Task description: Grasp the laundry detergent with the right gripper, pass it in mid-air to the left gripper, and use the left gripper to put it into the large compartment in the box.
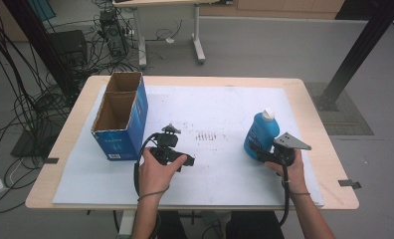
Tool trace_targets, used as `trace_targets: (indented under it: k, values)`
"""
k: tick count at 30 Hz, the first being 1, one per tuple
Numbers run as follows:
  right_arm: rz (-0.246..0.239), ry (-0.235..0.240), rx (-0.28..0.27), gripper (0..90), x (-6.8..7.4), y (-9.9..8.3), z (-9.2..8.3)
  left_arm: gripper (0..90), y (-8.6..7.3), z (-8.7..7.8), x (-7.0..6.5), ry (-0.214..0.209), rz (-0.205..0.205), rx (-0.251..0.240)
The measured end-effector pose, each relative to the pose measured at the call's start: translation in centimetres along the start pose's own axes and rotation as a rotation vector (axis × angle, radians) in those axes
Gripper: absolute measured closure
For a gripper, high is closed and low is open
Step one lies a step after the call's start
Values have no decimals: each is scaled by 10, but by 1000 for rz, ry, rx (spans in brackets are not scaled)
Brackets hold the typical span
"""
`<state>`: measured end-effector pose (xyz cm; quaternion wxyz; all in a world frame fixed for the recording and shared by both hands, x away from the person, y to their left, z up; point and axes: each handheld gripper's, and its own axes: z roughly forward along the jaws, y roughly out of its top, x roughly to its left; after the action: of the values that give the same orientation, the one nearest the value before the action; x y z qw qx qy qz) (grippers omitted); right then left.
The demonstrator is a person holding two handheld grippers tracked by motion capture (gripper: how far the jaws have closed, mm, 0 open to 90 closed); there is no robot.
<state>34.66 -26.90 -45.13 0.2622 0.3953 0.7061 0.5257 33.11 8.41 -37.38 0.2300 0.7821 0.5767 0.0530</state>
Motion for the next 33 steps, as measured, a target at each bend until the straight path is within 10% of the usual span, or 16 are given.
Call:
trace_targets:
  k: [19, 33]
  values:
    - [-4, 0, -6, 418, 0, 0, 0, 86, 1, -5, -4, -11, 22, 11]
    - [-2, 33, -11, 418, 0, 9, -6, 86, 10, -32, -7, -21, 120, 19]
